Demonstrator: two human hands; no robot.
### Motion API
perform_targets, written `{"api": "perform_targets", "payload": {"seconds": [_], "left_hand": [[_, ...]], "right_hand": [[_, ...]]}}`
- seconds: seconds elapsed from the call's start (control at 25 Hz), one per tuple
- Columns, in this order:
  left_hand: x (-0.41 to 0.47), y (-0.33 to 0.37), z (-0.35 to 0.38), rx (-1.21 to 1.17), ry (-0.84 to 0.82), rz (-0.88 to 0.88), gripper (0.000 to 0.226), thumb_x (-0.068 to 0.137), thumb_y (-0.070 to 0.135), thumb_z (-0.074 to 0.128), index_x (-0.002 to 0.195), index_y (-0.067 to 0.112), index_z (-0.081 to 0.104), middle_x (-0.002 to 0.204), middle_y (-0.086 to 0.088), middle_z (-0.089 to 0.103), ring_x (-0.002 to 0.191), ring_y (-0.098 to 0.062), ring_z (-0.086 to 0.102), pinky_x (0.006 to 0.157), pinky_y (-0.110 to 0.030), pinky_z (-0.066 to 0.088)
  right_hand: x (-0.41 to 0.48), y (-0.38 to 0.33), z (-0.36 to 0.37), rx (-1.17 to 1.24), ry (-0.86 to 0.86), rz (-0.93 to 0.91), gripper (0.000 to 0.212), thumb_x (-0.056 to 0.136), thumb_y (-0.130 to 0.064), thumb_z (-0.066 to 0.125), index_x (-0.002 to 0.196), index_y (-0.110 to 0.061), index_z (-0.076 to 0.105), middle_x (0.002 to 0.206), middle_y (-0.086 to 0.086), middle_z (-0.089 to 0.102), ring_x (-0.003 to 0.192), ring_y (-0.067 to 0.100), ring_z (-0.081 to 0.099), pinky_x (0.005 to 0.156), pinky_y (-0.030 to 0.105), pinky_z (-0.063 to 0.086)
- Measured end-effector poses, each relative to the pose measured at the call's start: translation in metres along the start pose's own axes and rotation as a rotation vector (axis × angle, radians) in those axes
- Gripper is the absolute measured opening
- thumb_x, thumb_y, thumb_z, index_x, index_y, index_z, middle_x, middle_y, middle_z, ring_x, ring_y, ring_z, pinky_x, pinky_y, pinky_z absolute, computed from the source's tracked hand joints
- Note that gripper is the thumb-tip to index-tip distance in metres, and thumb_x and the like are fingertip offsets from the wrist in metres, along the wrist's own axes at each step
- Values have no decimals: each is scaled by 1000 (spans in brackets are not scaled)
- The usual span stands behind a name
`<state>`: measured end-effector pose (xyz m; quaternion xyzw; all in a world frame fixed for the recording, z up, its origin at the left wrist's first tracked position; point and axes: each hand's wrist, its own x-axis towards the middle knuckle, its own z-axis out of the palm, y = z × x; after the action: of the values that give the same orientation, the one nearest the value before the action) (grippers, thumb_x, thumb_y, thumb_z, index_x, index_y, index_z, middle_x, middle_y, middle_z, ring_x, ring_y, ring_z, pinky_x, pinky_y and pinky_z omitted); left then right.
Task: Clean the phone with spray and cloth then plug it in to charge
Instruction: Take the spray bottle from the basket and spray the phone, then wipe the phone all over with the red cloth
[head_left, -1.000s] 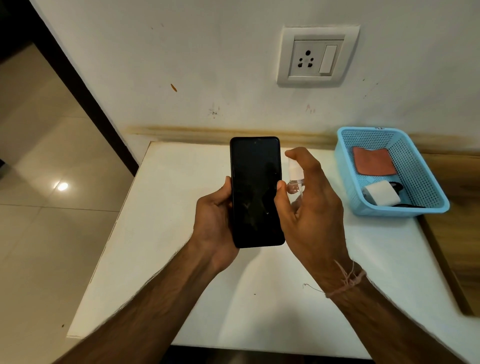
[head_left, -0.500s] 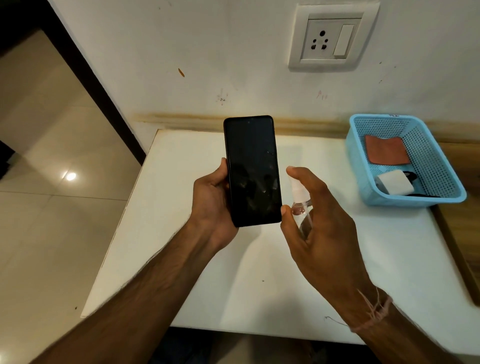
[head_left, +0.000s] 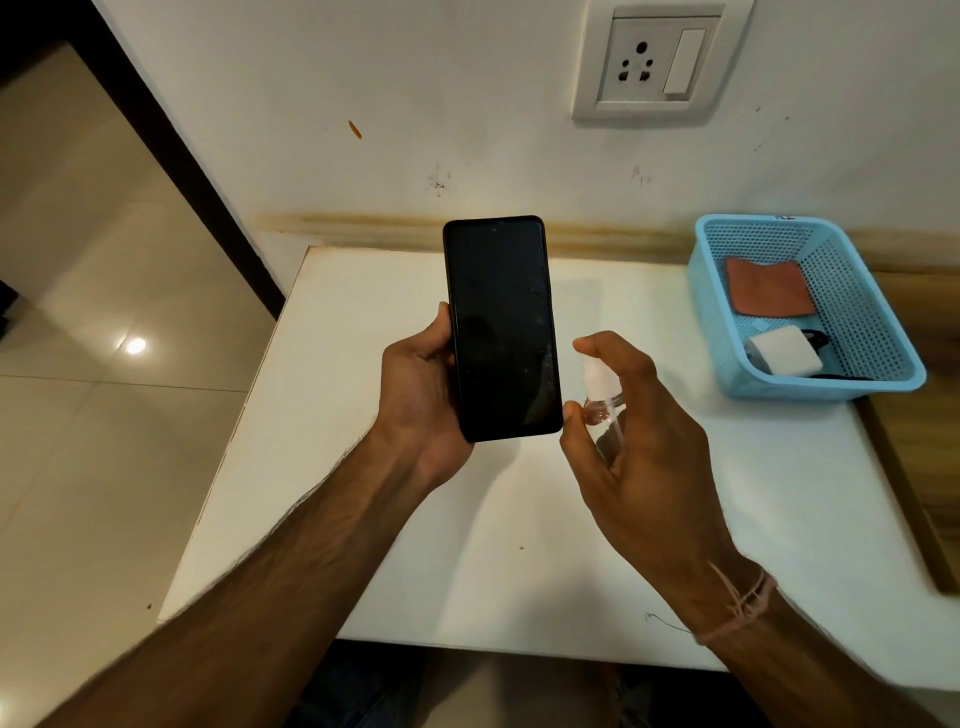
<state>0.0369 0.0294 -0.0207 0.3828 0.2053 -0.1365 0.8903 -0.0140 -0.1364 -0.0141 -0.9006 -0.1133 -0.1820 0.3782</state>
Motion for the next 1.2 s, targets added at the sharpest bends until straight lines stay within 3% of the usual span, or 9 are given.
{"api": "perform_targets", "payload": {"seconds": [0.12, 0.2, 0.32, 0.4, 0.48, 0.64, 0.84, 1.08, 1.2], "left_hand": [[-1, 0, 0, 3, -6, -7, 45, 101, 50, 43, 110, 20, 76, 108, -8, 77, 92, -31, 76, 69, -43, 61], [-1, 1, 1, 0, -21, -23, 46, 101, 50, 44, 116, 20, 74, 115, -8, 75, 98, -33, 74, 75, -46, 62], [-1, 1, 2, -5, -31, -35, 45, 101, 50, 46, 120, 20, 73, 120, -7, 74, 105, -32, 72, 83, -48, 61], [-1, 2, 2, -19, -40, -40, 44, 101, 48, 47, 124, 20, 71, 122, -6, 73, 108, -31, 72, 86, -47, 60], [-1, 2, 2, -32, -49, -50, 44, 100, 46, 48, 128, 19, 69, 127, -5, 71, 113, -31, 69, 93, -48, 58], [1, 0, 1, -52, -71, -53, 41, 101, 45, 49, 126, 20, 71, 125, -4, 72, 110, -30, 71, 92, -48, 58], [3, -2, -4, -67, -80, -53, 38, 101, 44, 48, 111, 22, 77, 118, -3, 75, 105, -28, 73, 86, -47, 60], [1, -2, -4, -72, -83, -61, 38, 101, 44, 49, 111, 21, 78, 121, -3, 74, 108, -29, 72, 88, -47, 60], [2, -2, -3, -76, -87, -68, 38, 100, 44, 50, 118, 21, 75, 127, -3, 71, 112, -29, 70, 91, -47, 59]], "right_hand": [[3, -3, 0, 77, -31, 16, 56, 84, -37, 60, 131, -41, 31, 96, -26, 49, 68, 1, 60, 67, -4, 43], [7, -1, -4, 227, -109, 47, 65, 83, -28, 67, 132, -45, 28, 93, -33, 52, 81, 0, 62, 67, 1, 46], [25, 8, -16, 699, -266, 205, 74, 73, -11, 71, 128, -40, 33, 91, -18, 58, 75, 14, 64, 62, 24, 56], [41, 21, -23, 830, -277, 249, 64, 72, -9, 69, 127, -30, 42, 95, -6, 58, 85, 20, 62, 77, 37, 56], [55, 31, -23, 652, -120, 190, 47, 80, -12, 69, 120, -24, 48, 99, -8, 61, 99, 14, 62, 93, 35, 52], [76, 53, -9, 377, 208, 145, 36, 84, -16, 70, 114, -20, 49, 113, -3, 64, 107, 11, 60, 98, 40, 48], [78, 79, 13, 180, 100, 233, 41, 87, -28, 67, 122, -15, 50, 111, -10, 60, 102, 8, 57, 87, 24, 45], [76, 88, 17, 179, 56, 270, 45, 86, -30, 68, 124, -18, 47, 113, -14, 56, 103, 7, 54, 90, 26, 44], [75, 85, 10, 175, -5, 296, 59, 84, -27, 71, 133, -19, 39, 122, -9, 55, 108, 10, 54, 91, 25, 42]]}}
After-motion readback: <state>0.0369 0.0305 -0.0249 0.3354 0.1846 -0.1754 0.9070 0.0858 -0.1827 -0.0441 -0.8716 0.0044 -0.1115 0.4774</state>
